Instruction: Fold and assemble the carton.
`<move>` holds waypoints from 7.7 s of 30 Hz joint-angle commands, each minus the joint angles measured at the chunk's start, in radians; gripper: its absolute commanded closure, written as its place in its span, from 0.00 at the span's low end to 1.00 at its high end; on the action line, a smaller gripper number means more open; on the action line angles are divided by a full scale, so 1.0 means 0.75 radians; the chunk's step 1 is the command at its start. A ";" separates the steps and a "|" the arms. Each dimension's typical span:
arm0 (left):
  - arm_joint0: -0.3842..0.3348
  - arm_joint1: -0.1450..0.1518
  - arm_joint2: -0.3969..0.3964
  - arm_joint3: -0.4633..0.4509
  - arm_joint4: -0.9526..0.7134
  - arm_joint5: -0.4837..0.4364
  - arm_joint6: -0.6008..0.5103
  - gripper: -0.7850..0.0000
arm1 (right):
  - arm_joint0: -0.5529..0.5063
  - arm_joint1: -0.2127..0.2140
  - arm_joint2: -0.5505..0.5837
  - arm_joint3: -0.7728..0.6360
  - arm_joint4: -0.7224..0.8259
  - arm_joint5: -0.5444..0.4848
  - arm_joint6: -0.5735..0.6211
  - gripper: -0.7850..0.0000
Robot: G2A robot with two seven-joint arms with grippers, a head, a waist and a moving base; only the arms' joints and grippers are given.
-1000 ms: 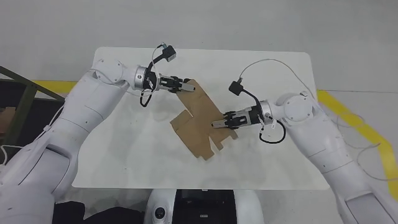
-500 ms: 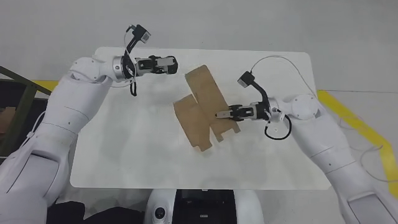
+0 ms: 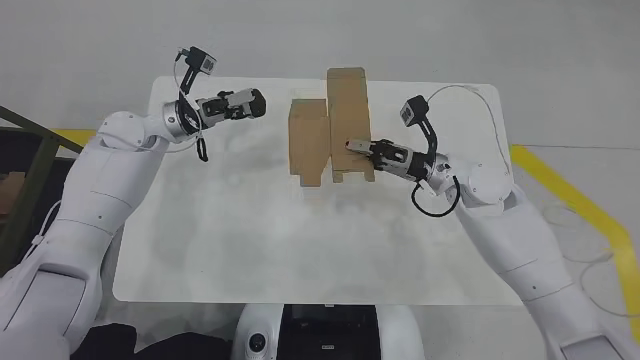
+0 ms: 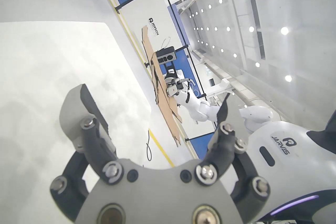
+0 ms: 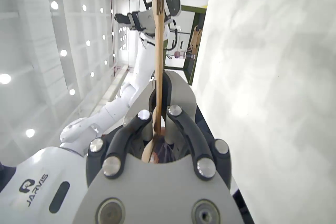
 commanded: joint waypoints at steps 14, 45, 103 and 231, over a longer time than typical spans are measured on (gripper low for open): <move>0.010 -0.089 0.101 0.045 -0.113 0.025 0.112 0.00 | -0.153 -0.033 -0.003 -0.206 -0.179 0.132 -0.625 1.00; 0.001 -0.207 0.179 0.088 0.025 0.003 0.150 1.00 | -0.214 -0.096 -0.037 -0.264 -0.288 0.137 -0.741 1.00; 0.054 0.029 0.089 -0.276 0.251 0.325 -0.446 1.00 | 0.352 -0.009 -0.136 0.427 -0.219 -0.442 0.647 0.00; -0.040 -0.033 0.205 -0.070 -0.128 0.124 -0.245 0.00 | 0.063 0.275 -0.276 -0.081 -0.048 -0.113 0.053 1.00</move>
